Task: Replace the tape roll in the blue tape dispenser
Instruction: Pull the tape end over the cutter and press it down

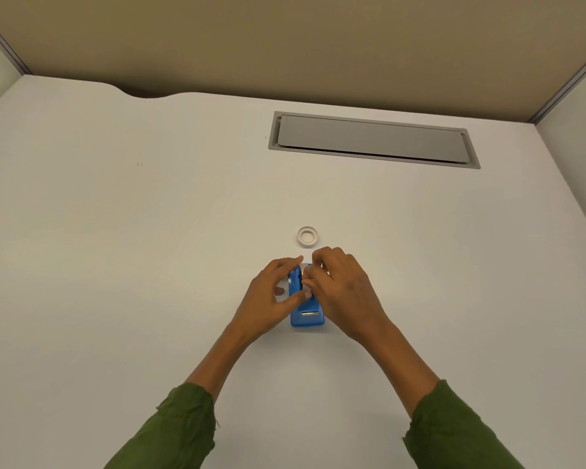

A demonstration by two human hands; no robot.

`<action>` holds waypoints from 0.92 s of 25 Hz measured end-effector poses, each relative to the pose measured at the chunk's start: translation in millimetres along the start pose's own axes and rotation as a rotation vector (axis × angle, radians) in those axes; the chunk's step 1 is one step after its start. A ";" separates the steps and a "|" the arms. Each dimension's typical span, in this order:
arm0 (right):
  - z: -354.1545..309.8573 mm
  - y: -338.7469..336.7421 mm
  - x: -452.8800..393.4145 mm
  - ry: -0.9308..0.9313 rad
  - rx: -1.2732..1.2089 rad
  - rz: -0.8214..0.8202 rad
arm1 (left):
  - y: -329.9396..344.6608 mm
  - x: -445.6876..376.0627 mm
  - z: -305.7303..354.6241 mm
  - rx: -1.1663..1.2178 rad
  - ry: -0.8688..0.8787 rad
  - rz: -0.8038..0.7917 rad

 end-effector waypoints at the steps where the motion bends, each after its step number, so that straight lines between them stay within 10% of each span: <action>1: 0.3 0.4 1.0 0.023 -0.007 0.006 | 0.8 2.2 -2.5 0.012 -0.007 -0.027; 23: -19.2 16.8 39.0 0.159 0.029 0.276 | 8.7 4.7 -27.7 -0.168 -0.027 -0.113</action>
Point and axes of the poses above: each hand's wrist, its own x-axis away from the middle knuckle, its own y-axis out of the palm, z = x × y, the point moved 6 cm from there along -x, towards the middle knuckle, and after that the axes turned 12 degrees about -z, right-handed, at the moved point
